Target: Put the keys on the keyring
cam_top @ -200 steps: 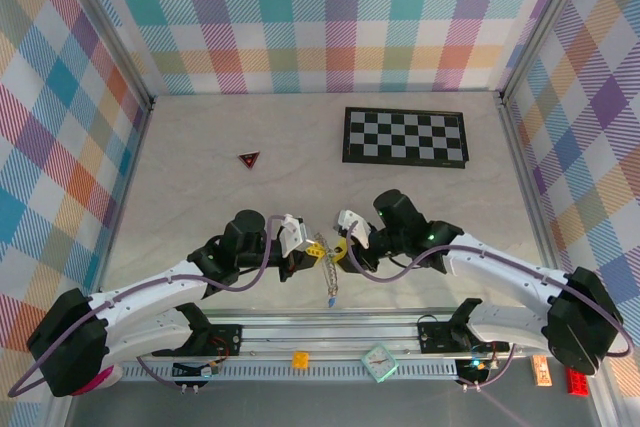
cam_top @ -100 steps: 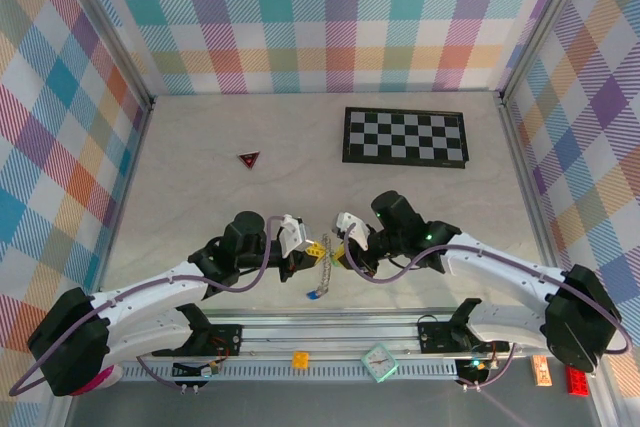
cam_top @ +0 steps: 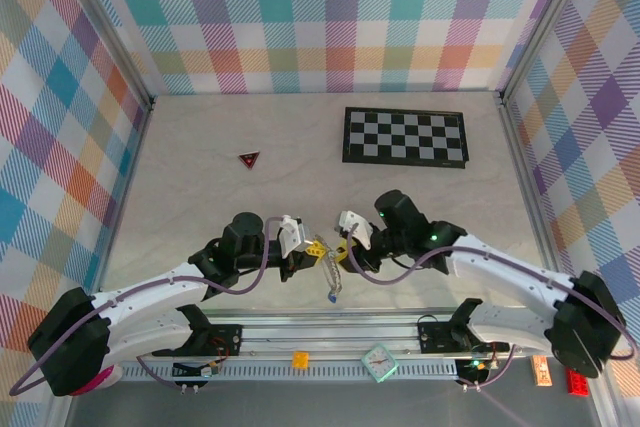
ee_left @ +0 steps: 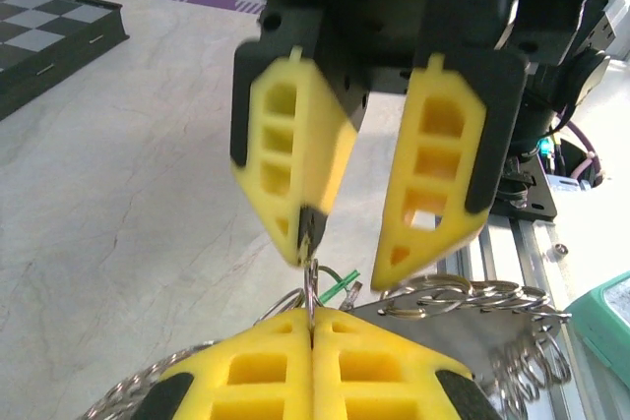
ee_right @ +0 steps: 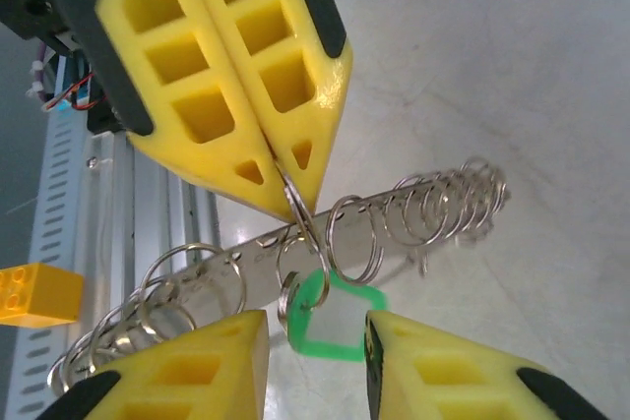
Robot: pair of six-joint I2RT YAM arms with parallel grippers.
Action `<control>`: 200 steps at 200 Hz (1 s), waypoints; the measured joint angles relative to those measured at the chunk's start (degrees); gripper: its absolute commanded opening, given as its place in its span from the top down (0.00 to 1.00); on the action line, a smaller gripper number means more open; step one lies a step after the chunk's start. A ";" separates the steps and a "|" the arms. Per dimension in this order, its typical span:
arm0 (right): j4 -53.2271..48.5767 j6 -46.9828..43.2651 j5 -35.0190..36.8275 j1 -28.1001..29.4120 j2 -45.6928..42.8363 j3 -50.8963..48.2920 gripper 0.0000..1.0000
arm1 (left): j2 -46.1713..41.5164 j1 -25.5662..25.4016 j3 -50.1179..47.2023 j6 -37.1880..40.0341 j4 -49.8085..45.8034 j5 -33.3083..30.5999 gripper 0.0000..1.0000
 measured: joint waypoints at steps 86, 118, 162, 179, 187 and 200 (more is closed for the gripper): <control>4.83 -1.33 -0.24 0.00 -3.98 -1.55 0.72 | 2.21 -0.02 0.00 0.50 0.31 2.05 1.00; 5.42 -1.51 -2.16 0.00 -1.14 -1.53 0.74 | 2.54 -0.04 0.00 0.50 0.35 2.86 1.00; 6.88 -1.55 -3.93 0.00 1.90 -1.46 0.81 | 2.58 -0.09 0.00 0.66 0.55 3.54 1.00; 7.61 -1.62 -4.57 0.00 2.34 -1.46 0.84 | 2.58 -0.11 0.00 0.70 0.81 3.85 1.00; 7.87 -1.66 -4.92 0.00 2.38 -1.46 0.87 | 2.58 -0.11 0.00 0.70 0.87 3.87 1.00; 8.11 -1.73 -5.55 0.00 2.56 -1.46 0.92 | 2.58 -0.11 0.00 0.70 1.14 3.87 1.00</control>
